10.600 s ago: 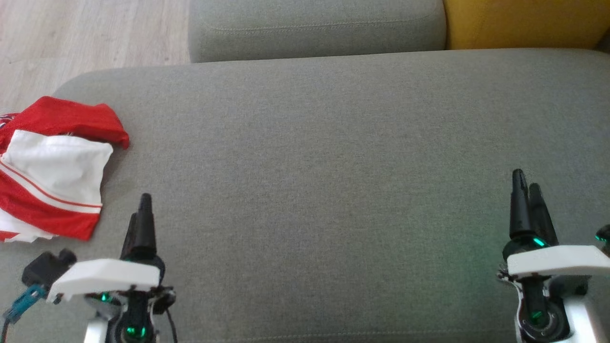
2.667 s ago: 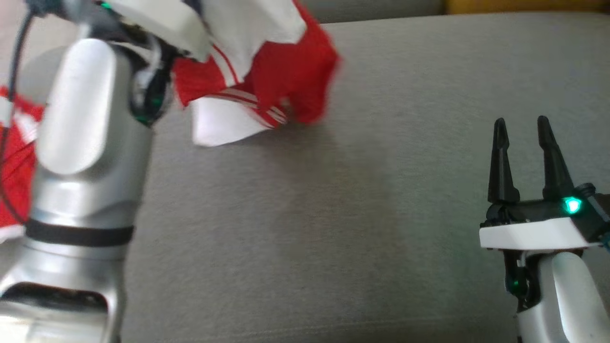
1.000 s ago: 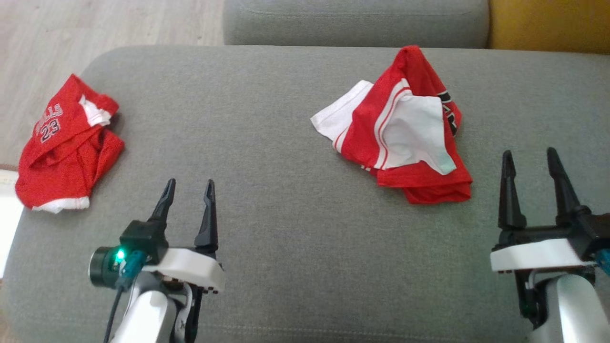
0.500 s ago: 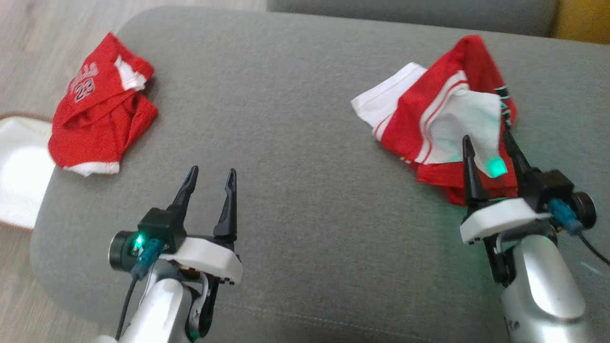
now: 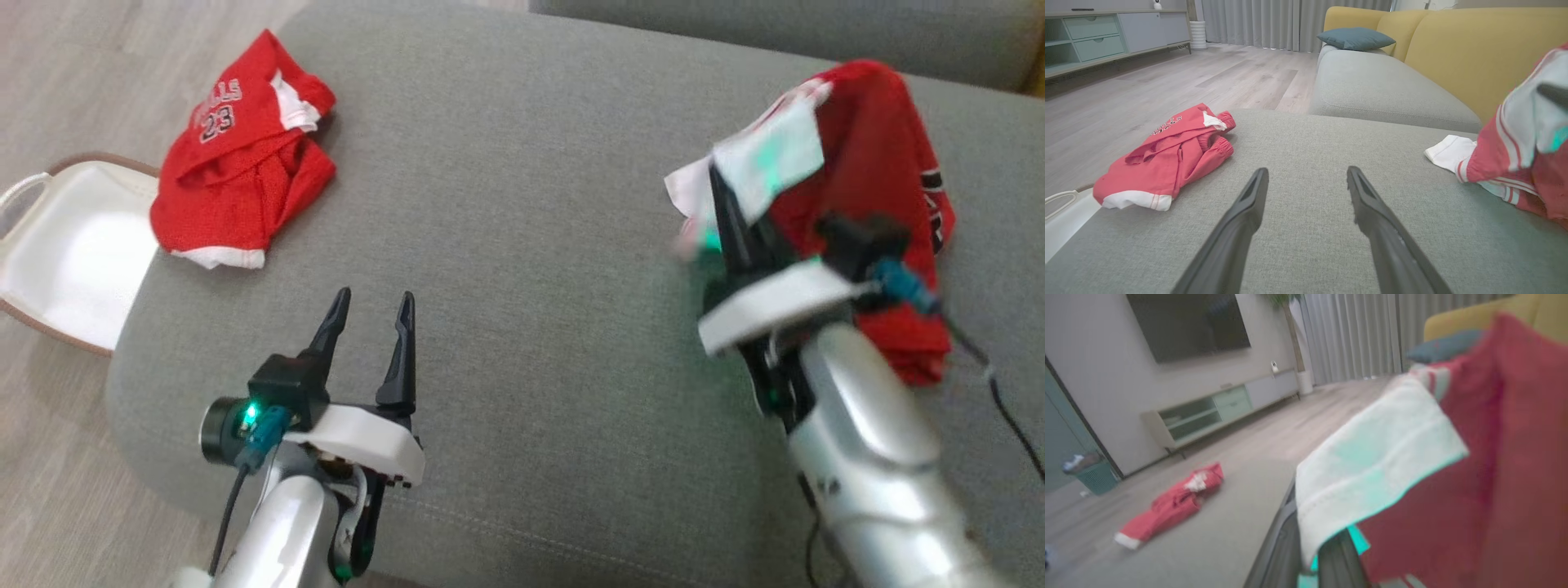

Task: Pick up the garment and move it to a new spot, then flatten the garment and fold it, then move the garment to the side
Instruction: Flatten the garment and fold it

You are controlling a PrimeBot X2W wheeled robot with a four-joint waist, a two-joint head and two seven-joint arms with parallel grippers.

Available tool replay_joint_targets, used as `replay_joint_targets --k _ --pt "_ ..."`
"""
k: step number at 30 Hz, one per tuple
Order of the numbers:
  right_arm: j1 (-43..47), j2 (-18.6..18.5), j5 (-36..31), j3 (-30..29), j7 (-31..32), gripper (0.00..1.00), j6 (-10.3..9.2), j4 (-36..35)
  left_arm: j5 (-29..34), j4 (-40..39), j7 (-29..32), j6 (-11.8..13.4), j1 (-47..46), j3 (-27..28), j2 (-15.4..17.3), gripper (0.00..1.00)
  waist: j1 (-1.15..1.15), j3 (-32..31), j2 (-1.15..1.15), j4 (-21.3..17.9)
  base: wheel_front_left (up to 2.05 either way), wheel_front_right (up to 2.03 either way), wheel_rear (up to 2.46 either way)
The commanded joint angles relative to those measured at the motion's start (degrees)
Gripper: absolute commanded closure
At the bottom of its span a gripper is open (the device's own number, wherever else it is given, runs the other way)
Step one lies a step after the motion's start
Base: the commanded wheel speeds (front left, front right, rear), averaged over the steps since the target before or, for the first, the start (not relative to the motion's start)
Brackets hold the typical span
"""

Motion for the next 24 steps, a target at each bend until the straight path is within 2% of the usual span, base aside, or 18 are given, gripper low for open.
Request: replay_joint_targets --k 1,4,10,11,12,15,17,24 --pt "-3.87 0.11 2.6 2.06 -0.86 1.0 0.23 -2.72 0.57 -1.58 -0.7 -0.35 -1.5 1.92 0.26 0.0 0.0 -0.98 0.0 0.86 0.0 0.0 0.0" --pt "-7.33 0.11 8.34 5.33 -1.08 1.0 0.23 -2.71 0.53 -1.44 -0.7 -0.42 -1.15 1.38 -0.02 0.0 0.0 -1.81 0.0 1.92 0.0 0.0 0.0" --pt "-10.57 0.11 13.64 16.37 0.33 1.0 0.23 1.91 0.11 -1.59 -0.7 -0.27 -0.43 1.11 -0.3 0.0 0.0 -2.21 0.0 3.28 0.0 0.0 0.0" --pt "-10.47 0.11 14.54 18.04 2.01 0.38 0.23 3.97 0.07 -1.56 -0.7 -0.25 -0.34 1.07 -0.33 0.0 0.0 -2.2 0.0 3.39 0.0 0.0 0.0" --pt "-10.53 0.11 14.92 19.9 3.92 0.0 0.23 6.0 0.04 -1.49 -0.7 -0.24 -0.26 0.98 -0.35 0.0 0.0 -2.19 0.0 3.49 0.0 0.0 0.0" --pt "-11.15 0.11 14.5 24.4 7.86 0.0 0.23 10.43 -0.1 -1.42 -0.7 -0.17 -0.22 0.59 -0.42 0.0 0.0 -1.98 0.0 3.52 0.0 0.0 0.0" --pt "-11.75 0.11 13.08 25.94 8.32 0.0 0.23 12.02 -0.27 -1.56 -0.7 -0.01 -0.19 0.51 -0.44 0.0 0.0 -1.89 0.0 3.08 0.0 0.0 0.0" --pt "-11.22 0.11 8.54 23.23 2.58 0.0 0.23 14.15 -0.82 -2.11 -0.7 0.33 0.02 1.27 -0.49 0.0 0.0 -2.69 0.0 -0.29 0.0 0.0 0.0"
